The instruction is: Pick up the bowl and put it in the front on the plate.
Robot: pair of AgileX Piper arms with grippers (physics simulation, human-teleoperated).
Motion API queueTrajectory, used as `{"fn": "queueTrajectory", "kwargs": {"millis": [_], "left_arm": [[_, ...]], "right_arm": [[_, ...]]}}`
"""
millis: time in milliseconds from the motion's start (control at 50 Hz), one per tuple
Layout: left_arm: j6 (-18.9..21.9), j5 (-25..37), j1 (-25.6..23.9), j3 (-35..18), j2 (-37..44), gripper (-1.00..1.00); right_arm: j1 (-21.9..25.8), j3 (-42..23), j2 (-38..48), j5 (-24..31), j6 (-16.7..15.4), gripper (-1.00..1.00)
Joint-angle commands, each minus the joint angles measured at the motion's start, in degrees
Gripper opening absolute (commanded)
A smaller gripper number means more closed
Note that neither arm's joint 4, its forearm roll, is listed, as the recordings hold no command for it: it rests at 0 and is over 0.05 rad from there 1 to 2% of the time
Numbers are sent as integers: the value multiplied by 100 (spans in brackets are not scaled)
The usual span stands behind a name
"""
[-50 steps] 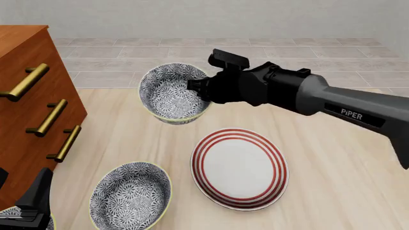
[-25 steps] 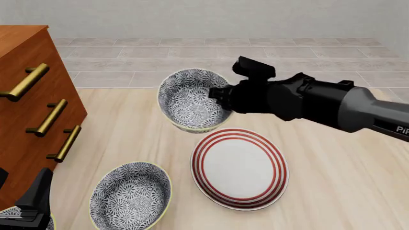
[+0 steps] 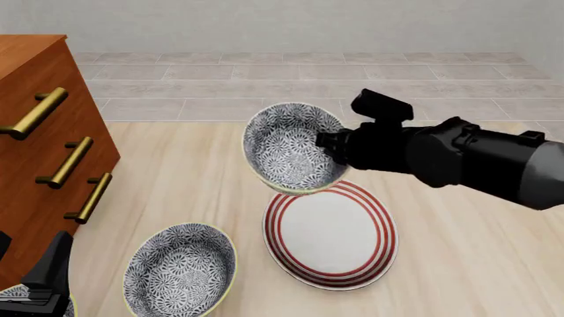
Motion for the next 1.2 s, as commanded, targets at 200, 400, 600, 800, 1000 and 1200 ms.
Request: {"fn": "queueTrajectory", "kwargs": {"millis": [200, 400, 600, 800, 1000, 1200], "left_arm": [[0, 0, 0, 0, 0, 100], [0, 0, 0, 0, 0, 100], [0, 0, 0, 0, 0, 100], [0, 0, 0, 0, 0, 100], [0, 0, 0, 0, 0, 100], [0, 0, 0, 0, 0, 100]], "right_arm": [[-326, 1049, -568, -389, 131, -100], [-500, 1485, -809, -476, 195, -100], [-502, 1921, -758, -799, 311, -100], [-615, 2105, -566, -1012, 290, -100], [-606, 2084, -305, -1112, 223, -100], [-561, 2034, 55, -1260, 218, -100]]}}
